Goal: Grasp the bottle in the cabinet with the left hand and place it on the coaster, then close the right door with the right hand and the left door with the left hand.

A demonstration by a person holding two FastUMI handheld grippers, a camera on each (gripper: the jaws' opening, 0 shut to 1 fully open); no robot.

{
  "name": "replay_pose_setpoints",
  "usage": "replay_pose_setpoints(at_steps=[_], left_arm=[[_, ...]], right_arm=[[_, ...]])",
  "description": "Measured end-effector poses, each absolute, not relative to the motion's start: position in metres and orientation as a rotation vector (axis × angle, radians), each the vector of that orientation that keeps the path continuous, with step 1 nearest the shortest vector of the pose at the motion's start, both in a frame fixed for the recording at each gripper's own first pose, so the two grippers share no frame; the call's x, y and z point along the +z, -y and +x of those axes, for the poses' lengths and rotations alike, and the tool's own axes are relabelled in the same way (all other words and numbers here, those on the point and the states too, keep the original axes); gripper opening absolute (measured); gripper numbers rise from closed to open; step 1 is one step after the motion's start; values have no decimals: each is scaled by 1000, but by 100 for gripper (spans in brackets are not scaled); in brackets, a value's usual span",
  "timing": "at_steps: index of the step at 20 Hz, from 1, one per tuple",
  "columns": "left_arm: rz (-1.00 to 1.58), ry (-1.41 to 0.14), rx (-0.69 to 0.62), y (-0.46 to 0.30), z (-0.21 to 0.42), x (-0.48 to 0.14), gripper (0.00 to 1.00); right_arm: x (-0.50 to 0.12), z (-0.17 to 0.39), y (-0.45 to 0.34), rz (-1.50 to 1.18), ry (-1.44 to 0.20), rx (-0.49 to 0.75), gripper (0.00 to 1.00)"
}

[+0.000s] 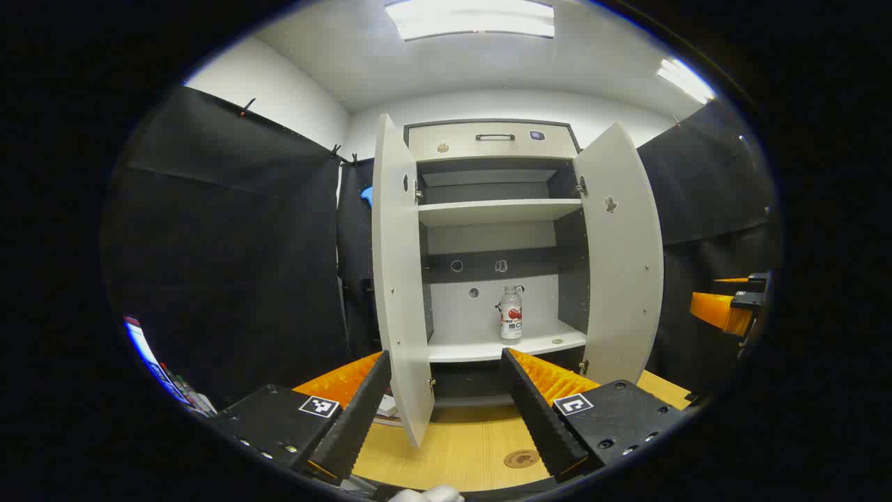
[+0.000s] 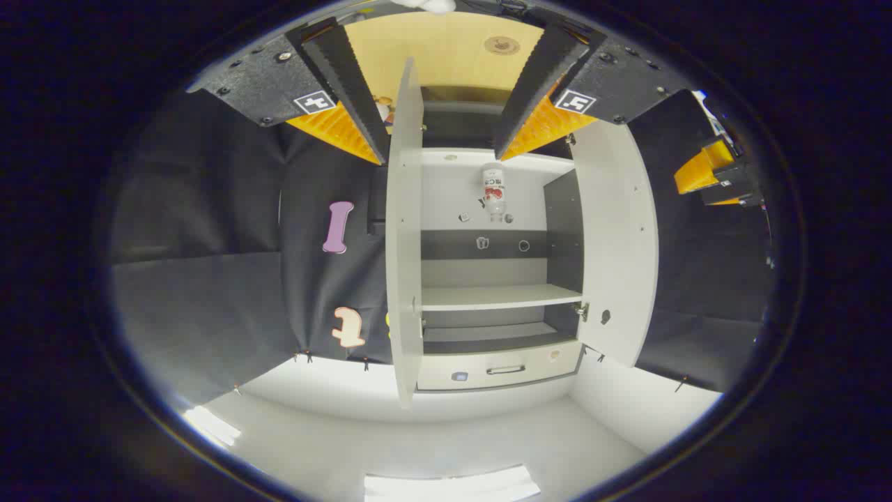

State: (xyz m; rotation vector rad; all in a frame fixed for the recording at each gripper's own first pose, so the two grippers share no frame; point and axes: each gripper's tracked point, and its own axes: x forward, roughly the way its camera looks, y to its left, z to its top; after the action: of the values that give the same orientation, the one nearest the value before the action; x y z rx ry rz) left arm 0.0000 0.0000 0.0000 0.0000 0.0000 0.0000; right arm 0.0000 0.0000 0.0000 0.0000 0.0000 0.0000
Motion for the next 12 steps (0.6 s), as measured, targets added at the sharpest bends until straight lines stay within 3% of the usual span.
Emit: replay_pose_setpoints(at_steps=[12], left_arm=[[14,-17,-32,1,2,-6,96]], right_arm=[[-2,-1,0,8,-18,-19,99]])
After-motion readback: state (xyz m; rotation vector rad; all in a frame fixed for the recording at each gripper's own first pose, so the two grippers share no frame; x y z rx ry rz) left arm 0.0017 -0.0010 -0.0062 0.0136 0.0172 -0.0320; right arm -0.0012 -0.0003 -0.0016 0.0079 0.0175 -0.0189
